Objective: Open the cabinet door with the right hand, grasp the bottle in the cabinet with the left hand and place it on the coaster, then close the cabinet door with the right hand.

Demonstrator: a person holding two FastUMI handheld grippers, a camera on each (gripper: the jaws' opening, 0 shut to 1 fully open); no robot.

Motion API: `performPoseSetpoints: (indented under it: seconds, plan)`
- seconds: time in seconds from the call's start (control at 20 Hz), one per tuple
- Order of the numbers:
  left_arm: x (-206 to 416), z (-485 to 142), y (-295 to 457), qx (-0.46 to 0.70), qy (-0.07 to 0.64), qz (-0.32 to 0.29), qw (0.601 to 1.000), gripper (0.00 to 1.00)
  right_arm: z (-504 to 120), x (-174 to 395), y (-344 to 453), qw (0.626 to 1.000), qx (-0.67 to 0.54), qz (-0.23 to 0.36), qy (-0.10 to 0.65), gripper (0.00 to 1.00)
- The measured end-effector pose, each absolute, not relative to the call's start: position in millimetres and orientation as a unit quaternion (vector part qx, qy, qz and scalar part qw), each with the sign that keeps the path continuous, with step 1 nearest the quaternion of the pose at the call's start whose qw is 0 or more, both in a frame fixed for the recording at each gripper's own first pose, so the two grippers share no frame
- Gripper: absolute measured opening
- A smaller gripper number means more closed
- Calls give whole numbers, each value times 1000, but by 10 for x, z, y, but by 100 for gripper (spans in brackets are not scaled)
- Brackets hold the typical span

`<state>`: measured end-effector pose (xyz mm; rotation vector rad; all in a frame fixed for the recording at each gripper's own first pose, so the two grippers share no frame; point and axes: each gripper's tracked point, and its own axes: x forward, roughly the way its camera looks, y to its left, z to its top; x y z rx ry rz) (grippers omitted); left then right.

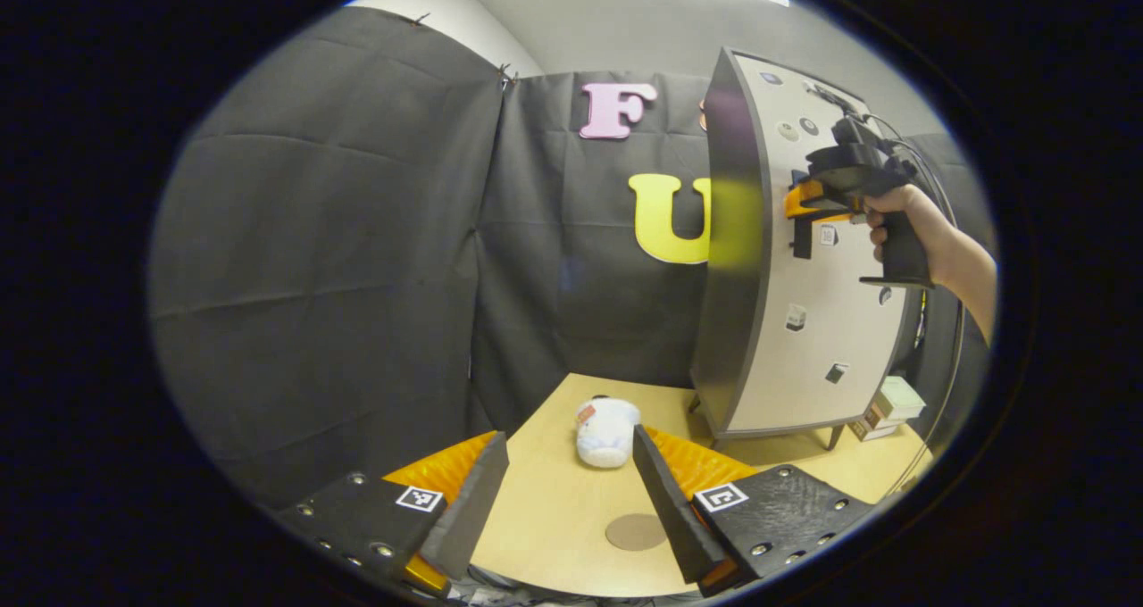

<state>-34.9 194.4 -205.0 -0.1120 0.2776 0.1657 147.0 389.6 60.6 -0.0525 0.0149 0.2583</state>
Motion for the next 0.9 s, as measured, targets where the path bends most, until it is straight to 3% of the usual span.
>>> performPoseSetpoints:
  seconds: [0.1, 0.25, 0.35, 0.9]
  plan:
    - [-357, -2073, 1968, -56, 140, 85, 985, 85, 617, 1446, 3891, 990, -27, 137, 4, 28]
    - [-361, -2106, 1978, -60, 144, 86, 984, 85, 603, 1428, 3887, 988, -35, 151, 2, 14]
    - [-374, -2128, 1976, -61, 146, 86, 984, 85, 595, 1399, 3881, 986, -42, 160, 3, 13]
    - [-495, -2025, 1762, -68, 146, 68, 985, 87, 566, 1163, 3761, 972, -63, 227, 6, 16]
